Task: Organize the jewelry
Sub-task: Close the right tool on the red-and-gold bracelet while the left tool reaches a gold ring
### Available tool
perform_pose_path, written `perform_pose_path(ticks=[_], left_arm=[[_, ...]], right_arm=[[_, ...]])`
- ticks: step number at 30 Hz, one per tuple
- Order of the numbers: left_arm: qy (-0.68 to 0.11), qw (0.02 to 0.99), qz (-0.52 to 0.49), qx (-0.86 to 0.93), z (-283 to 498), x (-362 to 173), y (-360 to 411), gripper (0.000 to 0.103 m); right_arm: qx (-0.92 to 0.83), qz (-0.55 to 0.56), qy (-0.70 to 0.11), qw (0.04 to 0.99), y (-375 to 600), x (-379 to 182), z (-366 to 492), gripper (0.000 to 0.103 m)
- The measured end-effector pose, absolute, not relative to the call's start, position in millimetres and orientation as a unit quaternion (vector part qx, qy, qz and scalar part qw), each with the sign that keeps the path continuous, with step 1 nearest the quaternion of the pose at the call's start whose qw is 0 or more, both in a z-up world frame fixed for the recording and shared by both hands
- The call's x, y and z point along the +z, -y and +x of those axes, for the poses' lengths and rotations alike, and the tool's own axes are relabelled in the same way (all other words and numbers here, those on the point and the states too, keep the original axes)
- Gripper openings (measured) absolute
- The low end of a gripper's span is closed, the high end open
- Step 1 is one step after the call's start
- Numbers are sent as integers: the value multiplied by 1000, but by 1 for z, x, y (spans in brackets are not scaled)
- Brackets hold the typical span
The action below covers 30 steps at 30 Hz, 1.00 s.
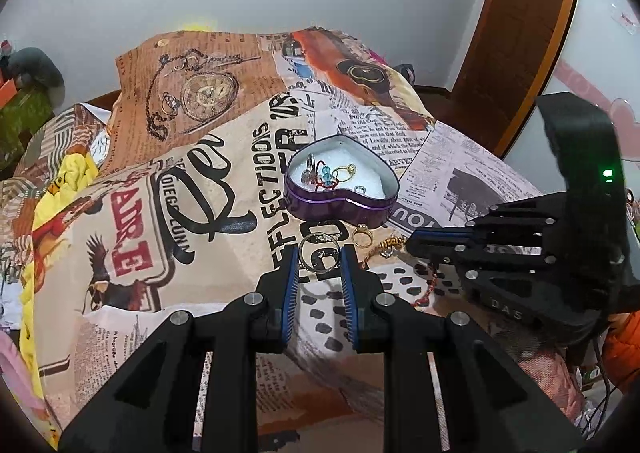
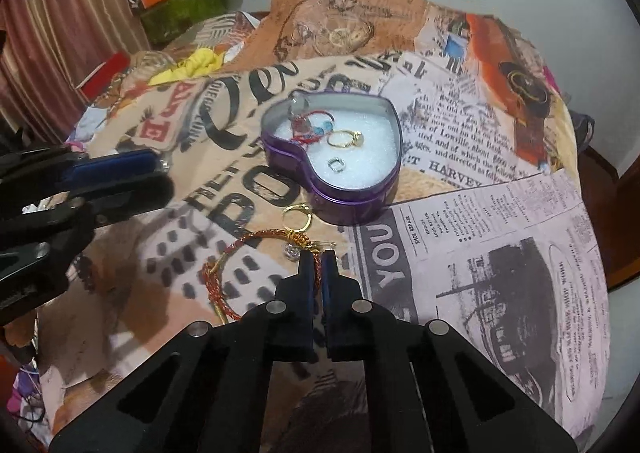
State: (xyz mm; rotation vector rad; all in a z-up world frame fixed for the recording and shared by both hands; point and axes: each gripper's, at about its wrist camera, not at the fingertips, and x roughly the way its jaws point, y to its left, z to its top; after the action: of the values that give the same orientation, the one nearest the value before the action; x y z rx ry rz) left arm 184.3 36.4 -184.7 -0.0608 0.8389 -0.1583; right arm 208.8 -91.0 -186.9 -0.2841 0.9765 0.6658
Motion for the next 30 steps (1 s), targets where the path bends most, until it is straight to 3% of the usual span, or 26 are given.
perform_pose_path(ticks=[13, 26, 28, 30], left_arm=[[-390, 918, -21, -75, 167, -164, -31, 20], [-391, 917, -16, -78, 162, -161, -24, 20], [-395, 915, -18, -78, 164, -164, -24, 20], [-397, 914, -18, -79, 164, -166, -23, 20]], right_arm=[[304, -125, -413, 849, 104, -146, 193, 3], [264, -135, -455, 839, 139, -170, 194, 4], [261, -130, -456, 841, 139, -170, 199, 12], [255, -129, -458, 842, 137, -172, 206, 42]])
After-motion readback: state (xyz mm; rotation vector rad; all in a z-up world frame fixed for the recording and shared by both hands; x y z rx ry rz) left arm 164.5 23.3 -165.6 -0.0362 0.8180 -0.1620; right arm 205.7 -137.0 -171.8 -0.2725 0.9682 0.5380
